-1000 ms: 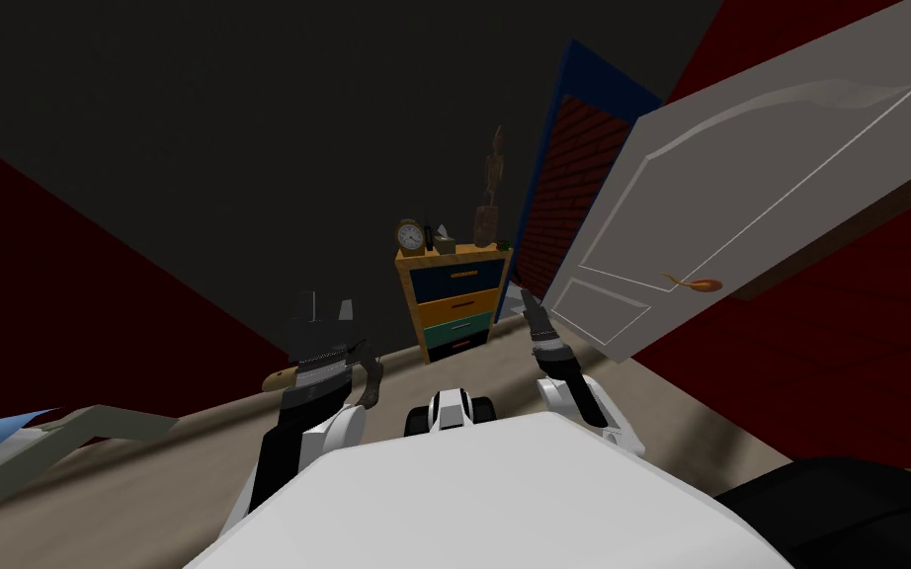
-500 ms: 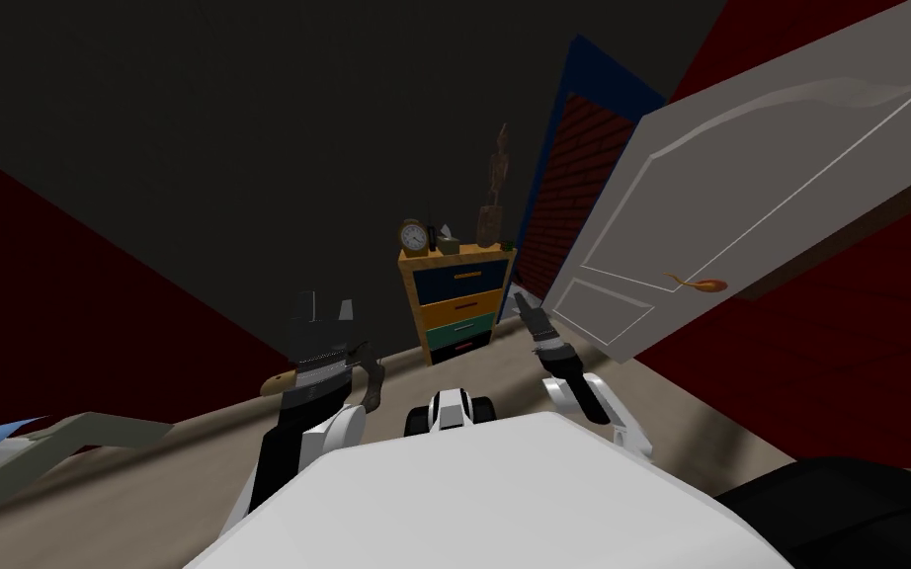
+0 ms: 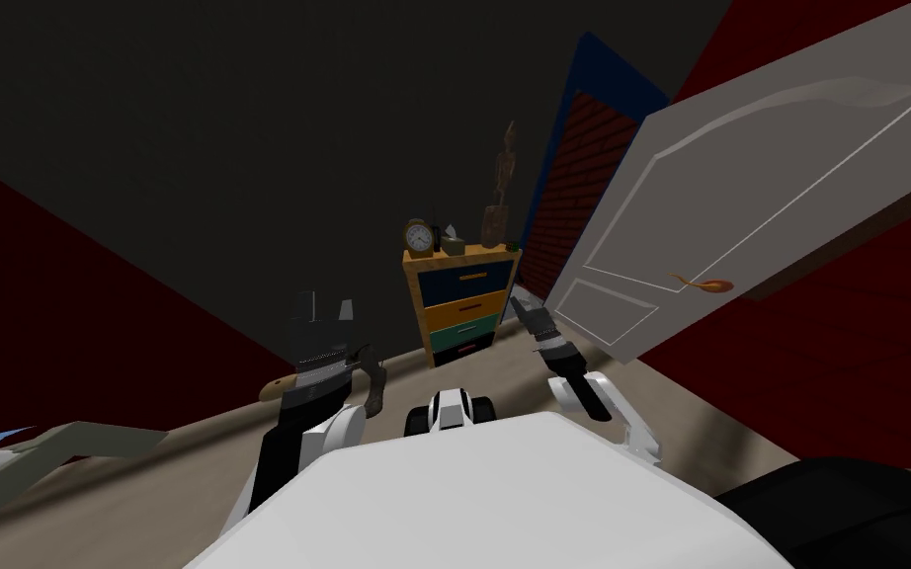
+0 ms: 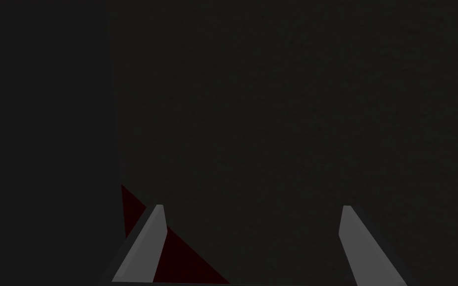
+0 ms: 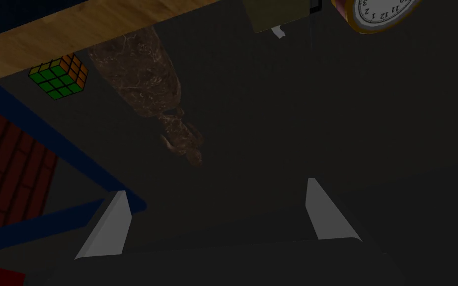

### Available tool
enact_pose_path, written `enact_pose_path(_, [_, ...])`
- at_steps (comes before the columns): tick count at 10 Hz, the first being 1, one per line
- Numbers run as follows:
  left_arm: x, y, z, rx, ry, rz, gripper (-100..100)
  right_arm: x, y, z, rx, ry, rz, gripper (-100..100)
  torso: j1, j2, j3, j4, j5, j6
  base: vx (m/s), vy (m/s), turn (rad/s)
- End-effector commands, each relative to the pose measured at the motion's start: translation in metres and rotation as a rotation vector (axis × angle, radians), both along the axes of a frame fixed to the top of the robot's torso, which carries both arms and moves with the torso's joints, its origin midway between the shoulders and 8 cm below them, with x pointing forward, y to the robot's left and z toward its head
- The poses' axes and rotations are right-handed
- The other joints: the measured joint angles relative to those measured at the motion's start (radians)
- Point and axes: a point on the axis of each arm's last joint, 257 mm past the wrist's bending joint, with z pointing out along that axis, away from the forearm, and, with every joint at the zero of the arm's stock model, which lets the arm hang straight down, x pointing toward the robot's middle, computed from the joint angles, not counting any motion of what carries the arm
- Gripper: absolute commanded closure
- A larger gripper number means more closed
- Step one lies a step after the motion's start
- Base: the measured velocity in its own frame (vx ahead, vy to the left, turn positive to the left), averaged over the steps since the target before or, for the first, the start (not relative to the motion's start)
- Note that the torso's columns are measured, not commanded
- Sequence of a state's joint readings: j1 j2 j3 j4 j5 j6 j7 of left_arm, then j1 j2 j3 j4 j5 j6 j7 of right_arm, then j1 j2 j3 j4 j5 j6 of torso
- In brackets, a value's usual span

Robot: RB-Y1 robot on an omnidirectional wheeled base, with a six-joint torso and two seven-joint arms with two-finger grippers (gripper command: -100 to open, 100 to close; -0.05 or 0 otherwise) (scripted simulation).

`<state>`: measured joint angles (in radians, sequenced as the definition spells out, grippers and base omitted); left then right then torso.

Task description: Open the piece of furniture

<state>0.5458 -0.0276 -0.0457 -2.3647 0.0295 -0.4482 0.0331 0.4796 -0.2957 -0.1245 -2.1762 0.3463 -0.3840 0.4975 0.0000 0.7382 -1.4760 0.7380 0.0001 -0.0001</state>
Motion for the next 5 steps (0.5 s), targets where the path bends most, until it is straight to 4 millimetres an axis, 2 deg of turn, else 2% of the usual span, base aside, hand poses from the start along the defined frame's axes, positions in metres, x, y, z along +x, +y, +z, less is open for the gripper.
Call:
enact_pose_path(1, [0.000,0.000,0.000,0.000,0.000,0.000,0,0.003,-0.002,-0.005,-0.118,0.003,-0.047,-100,-0.001,0.000,0.000,0.000,0.000,0.000,0.033,0.043,-0.005])
enact_pose_path(5, [0.000,0.000,0.000,0.000,0.000,0.000,0,0.009,-0.013,-0.017,-0.356,0.014,-0.141,-100,0.000,0.000,0.000,0.000,0.000,0.000,0.041,0.055,0.000])
